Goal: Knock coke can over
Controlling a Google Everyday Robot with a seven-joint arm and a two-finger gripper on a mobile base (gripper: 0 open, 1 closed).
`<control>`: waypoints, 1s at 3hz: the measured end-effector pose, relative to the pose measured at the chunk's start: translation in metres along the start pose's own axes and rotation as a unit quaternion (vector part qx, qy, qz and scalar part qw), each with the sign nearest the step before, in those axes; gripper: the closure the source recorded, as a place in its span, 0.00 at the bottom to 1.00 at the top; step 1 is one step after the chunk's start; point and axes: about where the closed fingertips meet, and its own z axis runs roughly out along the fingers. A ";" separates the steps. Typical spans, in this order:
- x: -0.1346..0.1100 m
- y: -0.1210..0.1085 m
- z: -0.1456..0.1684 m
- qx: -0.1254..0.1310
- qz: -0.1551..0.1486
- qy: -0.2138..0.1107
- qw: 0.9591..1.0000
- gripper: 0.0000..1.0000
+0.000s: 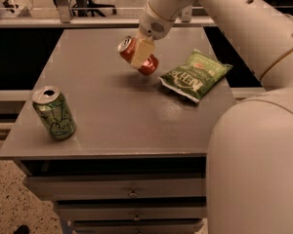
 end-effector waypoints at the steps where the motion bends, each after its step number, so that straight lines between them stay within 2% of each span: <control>1: -0.015 0.020 0.016 -0.018 -0.028 0.007 0.999 0.64; 3: -0.039 0.055 0.038 -0.047 -0.078 0.004 0.996 0.17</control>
Offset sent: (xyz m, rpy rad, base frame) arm -0.0534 0.0594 -0.0248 -0.0503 0.0117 0.1921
